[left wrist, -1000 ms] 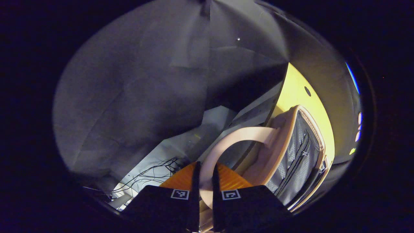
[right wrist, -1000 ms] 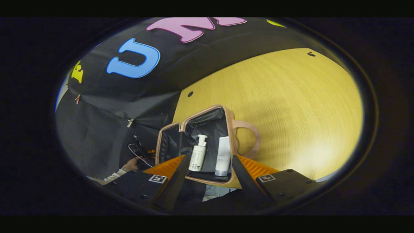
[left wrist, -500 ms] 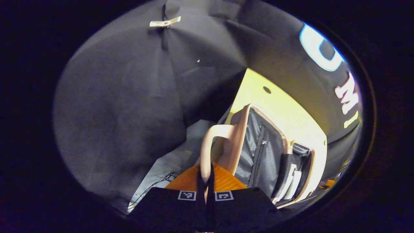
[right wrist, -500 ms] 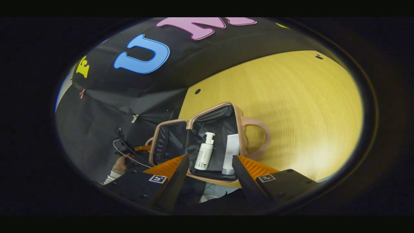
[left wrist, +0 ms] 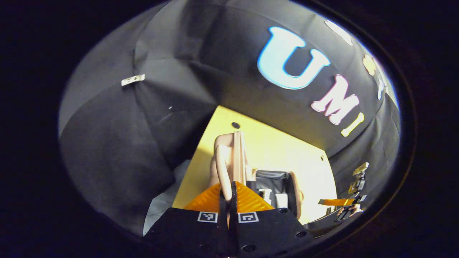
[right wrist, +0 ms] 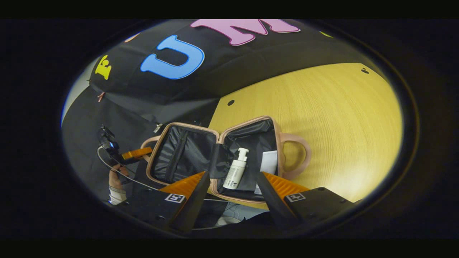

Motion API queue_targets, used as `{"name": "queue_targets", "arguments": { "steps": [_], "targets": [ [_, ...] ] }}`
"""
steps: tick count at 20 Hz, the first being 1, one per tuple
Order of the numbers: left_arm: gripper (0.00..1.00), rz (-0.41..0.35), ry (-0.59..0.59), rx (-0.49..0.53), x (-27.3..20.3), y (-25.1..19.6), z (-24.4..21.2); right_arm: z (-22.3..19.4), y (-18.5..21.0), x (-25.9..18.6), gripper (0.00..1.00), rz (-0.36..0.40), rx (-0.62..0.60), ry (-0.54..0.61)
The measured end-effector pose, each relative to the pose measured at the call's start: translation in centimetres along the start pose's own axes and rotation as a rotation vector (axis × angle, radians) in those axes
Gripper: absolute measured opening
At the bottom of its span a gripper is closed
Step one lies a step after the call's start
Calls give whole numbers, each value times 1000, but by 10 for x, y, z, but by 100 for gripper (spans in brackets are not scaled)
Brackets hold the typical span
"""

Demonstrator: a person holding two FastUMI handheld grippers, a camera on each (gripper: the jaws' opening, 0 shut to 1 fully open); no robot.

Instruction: First open the suitcase, pack the skin care products into it, and then close the suitcase.

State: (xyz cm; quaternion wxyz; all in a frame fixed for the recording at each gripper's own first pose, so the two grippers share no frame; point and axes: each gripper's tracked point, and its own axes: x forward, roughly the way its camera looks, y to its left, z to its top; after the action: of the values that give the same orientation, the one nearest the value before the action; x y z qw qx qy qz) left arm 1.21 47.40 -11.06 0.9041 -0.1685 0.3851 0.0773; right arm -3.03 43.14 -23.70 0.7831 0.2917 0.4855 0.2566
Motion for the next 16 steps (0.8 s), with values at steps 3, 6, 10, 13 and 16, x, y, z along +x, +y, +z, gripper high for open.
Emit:
{"name": "queue_targets", "arguments": {
  "steps": [3, 6, 10, 13, 16],
  "targets": [
    [6, -148, -36, 38, 8, -70, 9, 1, 2, -8, 86, 6, -5, -19],
    [6, -328, -29, 36, 24, -144, 4, 3, 6, -21, 86, 6, -16, -37],
    [6, -456, 19, 62, 62, -205, -32, 15, 2, -49, 86, -8, -30, -94],
    [6, -502, 90, 113, 97, -242, -79, 25, -8, -74, 86, -39, -60, -149],
    [7, -496, 188, 202, 144, -275, -146, 34, -21, -101, 86, -71, -69, -218]
  ]
}}
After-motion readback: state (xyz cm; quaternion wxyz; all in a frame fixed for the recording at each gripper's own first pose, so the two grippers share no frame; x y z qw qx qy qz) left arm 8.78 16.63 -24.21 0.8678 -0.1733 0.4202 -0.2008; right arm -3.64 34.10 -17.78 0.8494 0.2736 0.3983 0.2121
